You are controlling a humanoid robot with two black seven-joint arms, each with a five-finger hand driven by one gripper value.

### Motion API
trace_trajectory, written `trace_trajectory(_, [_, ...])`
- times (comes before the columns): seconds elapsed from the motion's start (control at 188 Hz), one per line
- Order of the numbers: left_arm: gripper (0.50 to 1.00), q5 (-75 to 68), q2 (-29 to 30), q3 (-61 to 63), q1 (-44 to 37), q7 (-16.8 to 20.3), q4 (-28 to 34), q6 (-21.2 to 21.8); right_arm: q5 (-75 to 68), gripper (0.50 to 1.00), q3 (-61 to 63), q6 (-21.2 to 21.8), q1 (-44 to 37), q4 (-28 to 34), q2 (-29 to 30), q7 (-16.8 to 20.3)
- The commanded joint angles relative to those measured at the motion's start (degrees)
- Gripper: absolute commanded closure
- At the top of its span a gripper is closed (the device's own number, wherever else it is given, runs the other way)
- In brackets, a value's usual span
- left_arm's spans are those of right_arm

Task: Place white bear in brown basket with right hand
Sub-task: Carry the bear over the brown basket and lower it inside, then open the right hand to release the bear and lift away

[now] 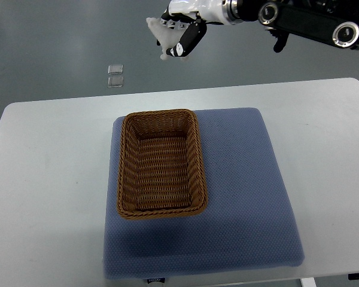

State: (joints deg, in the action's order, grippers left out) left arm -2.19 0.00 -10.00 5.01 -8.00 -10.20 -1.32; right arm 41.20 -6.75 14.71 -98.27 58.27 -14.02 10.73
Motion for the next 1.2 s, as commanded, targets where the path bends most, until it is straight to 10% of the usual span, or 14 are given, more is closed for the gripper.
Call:
trace_trajectory(0.0, [0.5,-0.01,0.0,-0.02,0.0,0.0,-0.08,0.0,-0.07,1.0,-2.3,-0.38,0.01,-0.35,4.97,-0.01])
trace_trajectory(0.223, [0.5,-0.01,0.0,-0.02,0.0,0.0,-0.43,0.0,0.55,1.0,-4.06,-1.79,5.72,-5.35,14.02,-0.09])
trace_trajectory(1.194, [0.5,-0.01,0.0,0.07,0.0,-0.09,-0.43,0.0,1.43,0.961,-4.15,-3.46,21.36,-10.37,14.02,-0.62])
